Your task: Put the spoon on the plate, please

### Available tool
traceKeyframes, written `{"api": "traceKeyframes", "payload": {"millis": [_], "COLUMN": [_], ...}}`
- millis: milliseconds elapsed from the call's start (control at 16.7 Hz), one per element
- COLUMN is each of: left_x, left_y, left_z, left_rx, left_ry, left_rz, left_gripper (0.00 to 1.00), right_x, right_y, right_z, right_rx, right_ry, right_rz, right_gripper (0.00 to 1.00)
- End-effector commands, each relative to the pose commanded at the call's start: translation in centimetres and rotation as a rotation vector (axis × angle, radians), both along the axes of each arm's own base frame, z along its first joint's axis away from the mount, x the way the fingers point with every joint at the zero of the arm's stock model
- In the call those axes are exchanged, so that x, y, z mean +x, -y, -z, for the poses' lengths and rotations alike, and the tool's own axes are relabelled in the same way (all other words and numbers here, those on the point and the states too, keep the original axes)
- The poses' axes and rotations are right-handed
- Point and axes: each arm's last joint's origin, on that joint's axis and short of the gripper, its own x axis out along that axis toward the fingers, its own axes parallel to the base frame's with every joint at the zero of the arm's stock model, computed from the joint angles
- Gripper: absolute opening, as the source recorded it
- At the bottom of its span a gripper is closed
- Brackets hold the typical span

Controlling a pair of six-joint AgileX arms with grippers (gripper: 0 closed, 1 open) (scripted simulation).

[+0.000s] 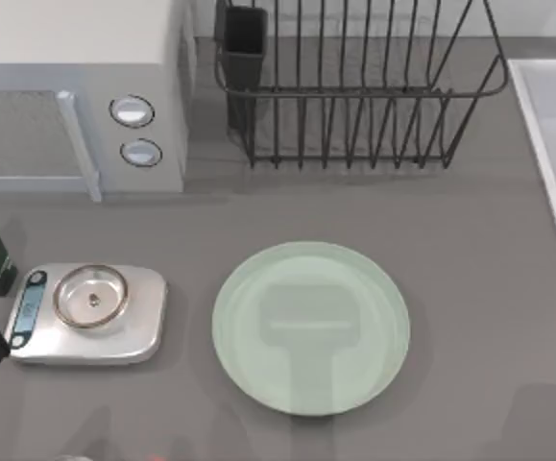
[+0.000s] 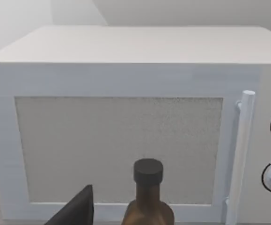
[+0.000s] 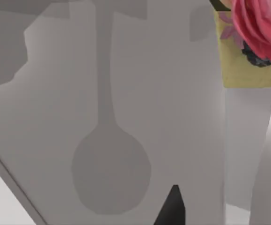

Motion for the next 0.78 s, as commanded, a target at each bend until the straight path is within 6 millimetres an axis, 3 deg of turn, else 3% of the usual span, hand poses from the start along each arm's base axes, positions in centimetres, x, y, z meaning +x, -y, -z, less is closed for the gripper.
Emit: {"api": "traceKeyframes", "payload": {"millis": [180,360,540,780], "left_x": [0.0,0.0,0.0,0.0], "left_y": [0.0,0.0,0.0,0.0], "left_z": [0.0,0.0,0.0,0.0], "left_rx": [0.000,0.000,0.000,0.000], "left_ry": [0.000,0.000,0.000,0.000], "left_rz": [0.000,0.000,0.000,0.000], "left_gripper": [1.00,1.00,1.00,1.00], "right_x": [1.5,4.3,7.8,12.0], "right_y": [-0.7,-2.4,-5.5,-12.1], "right_z": [-0.3,-0.7,-0.8,0.1], "right_rx": [0.003,0.005,0.017,0.060], "right_ry": [0.001,0.000,-0.013,-0.041], "right_rz": [-0.149,-0.438,-0.858,-1.570], "right_gripper": [0.00,0.00,0.00,0.00]}}
